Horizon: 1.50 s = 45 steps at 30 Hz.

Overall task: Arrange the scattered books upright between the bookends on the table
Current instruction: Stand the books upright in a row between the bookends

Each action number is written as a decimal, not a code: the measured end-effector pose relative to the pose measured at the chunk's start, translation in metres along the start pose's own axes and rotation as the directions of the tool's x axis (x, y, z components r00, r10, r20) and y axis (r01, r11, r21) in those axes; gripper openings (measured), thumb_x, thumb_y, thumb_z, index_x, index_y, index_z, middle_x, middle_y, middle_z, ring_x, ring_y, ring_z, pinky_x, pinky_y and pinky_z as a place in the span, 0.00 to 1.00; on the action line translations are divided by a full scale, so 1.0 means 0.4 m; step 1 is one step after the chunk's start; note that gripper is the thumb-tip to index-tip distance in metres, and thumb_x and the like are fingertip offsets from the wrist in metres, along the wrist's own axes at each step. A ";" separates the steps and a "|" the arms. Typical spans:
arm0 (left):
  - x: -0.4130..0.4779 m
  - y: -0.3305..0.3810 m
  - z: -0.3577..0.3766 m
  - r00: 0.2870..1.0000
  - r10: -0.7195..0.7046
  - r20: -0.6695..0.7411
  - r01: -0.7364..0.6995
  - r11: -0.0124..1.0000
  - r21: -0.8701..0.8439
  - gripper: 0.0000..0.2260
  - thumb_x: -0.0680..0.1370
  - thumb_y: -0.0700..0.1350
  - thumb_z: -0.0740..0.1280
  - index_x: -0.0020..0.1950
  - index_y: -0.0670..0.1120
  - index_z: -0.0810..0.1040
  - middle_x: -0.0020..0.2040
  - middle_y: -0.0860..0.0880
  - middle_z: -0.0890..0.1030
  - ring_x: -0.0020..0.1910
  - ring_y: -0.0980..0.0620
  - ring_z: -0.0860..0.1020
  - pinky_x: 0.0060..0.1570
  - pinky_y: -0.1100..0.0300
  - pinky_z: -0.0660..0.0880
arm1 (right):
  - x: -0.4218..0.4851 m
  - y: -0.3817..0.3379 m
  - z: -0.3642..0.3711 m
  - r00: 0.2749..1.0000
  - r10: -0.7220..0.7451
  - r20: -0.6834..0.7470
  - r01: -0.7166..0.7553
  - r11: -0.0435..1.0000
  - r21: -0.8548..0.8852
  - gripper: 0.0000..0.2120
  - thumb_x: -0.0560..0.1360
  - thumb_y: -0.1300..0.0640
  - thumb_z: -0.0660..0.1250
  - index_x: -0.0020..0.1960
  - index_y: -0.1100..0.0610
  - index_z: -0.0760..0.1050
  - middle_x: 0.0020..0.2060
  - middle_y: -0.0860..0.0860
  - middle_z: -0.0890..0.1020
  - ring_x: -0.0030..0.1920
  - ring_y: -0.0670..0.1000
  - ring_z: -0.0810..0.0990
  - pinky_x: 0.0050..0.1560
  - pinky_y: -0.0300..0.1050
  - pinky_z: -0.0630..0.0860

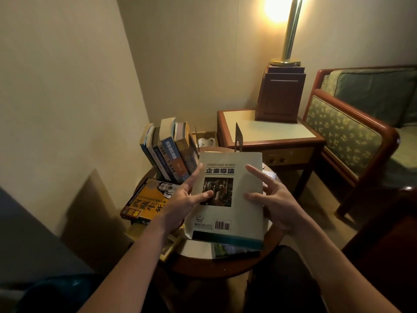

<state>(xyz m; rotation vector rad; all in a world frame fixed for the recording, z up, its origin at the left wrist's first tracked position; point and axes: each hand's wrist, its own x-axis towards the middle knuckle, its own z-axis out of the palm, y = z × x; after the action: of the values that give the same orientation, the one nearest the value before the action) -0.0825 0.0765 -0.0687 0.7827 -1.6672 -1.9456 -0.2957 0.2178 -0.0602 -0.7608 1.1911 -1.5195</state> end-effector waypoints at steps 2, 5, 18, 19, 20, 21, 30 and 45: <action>-0.011 0.027 -0.013 0.998 -0.032 0.055 0.034 0.999 -0.026 0.28 0.78 0.38 0.69 0.72 0.64 0.73 0.69 0.49 0.72 0.61 0.43 0.80 0.50 0.50 0.82 | 0.001 -0.016 -0.003 0.998 -0.051 -0.026 0.052 0.998 0.022 0.32 0.72 0.67 0.71 0.72 0.44 0.73 0.63 0.53 0.75 0.57 0.59 0.83 0.50 0.59 0.83; -0.019 0.053 -0.037 0.991 -0.063 0.121 0.066 0.998 -0.018 0.24 0.77 0.37 0.69 0.68 0.60 0.78 0.70 0.46 0.73 0.63 0.40 0.79 0.54 0.42 0.81 | 0.003 -0.056 -0.022 0.995 -0.093 -0.044 0.096 0.992 0.077 0.29 0.70 0.66 0.71 0.68 0.46 0.77 0.64 0.57 0.78 0.59 0.59 0.83 0.50 0.59 0.83; 0.050 0.150 -0.055 0.955 -0.175 0.241 0.106 0.956 0.274 0.18 0.75 0.46 0.72 0.65 0.57 0.82 0.65 0.48 0.81 0.60 0.42 0.82 0.58 0.40 0.79 | 0.048 -0.215 -0.025 0.943 0.221 0.248 0.009 0.731 -0.683 0.18 0.74 0.54 0.72 0.63 0.42 0.81 0.62 0.50 0.76 0.56 0.52 0.82 0.47 0.47 0.83; 0.058 0.149 -0.055 0.951 -0.188 0.244 0.112 0.949 0.295 0.19 0.75 0.46 0.73 0.65 0.57 0.82 0.64 0.49 0.82 0.60 0.43 0.82 0.59 0.40 0.79 | 0.051 -0.207 -0.017 0.938 0.240 0.248 0.008 0.703 -0.711 0.19 0.73 0.52 0.72 0.63 0.40 0.81 0.62 0.49 0.76 0.54 0.50 0.83 0.45 0.44 0.82; 0.065 0.145 -0.055 0.950 -0.194 0.245 0.113 0.945 0.308 0.18 0.75 0.46 0.73 0.64 0.57 0.82 0.64 0.49 0.82 0.60 0.44 0.82 0.59 0.41 0.79 | 0.054 -0.200 -0.011 0.942 0.241 0.234 -0.002 0.700 -0.714 0.20 0.72 0.51 0.73 0.63 0.39 0.80 0.62 0.49 0.76 0.53 0.49 0.83 0.43 0.42 0.82; 0.073 0.137 -0.055 0.951 -0.190 0.245 0.109 0.944 0.311 0.18 0.75 0.46 0.73 0.64 0.57 0.82 0.63 0.50 0.82 0.61 0.45 0.82 0.59 0.42 0.79 | 0.055 -0.193 -0.007 0.952 0.222 0.209 -0.015 0.719 -0.695 0.21 0.72 0.51 0.73 0.63 0.39 0.80 0.61 0.50 0.77 0.52 0.49 0.84 0.42 0.41 0.82; 0.179 -0.020 -0.107 0.989 0.011 -0.146 0.029 0.963 0.268 0.10 0.79 0.39 0.69 0.55 0.51 0.85 0.58 0.50 0.84 0.62 0.48 0.79 0.60 0.50 0.78 | 0.105 -0.169 0.011 0.977 -0.207 0.040 0.140 0.495 -0.858 0.24 0.77 0.58 0.70 0.68 0.39 0.72 0.61 0.51 0.79 0.47 0.46 0.83 0.39 0.36 0.82; 0.227 -0.284 -0.253 0.958 0.106 -0.265 0.254 0.103 0.962 0.32 0.80 0.69 0.38 0.82 0.57 0.45 0.83 0.51 0.42 0.81 0.44 0.37 0.78 0.42 0.37 | 0.465 -0.116 0.096 0.862 -0.486 -0.141 0.024 0.316 -0.948 0.20 0.81 0.58 0.64 0.72 0.48 0.74 0.67 0.58 0.78 0.58 0.61 0.80 0.52 0.65 0.81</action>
<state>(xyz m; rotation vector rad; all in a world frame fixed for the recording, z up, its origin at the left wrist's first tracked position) -0.0778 -0.0393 -0.2026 1.5069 -2.6899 -0.2633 -0.3291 0.0286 -0.0238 -1.5031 2.4717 -1.1335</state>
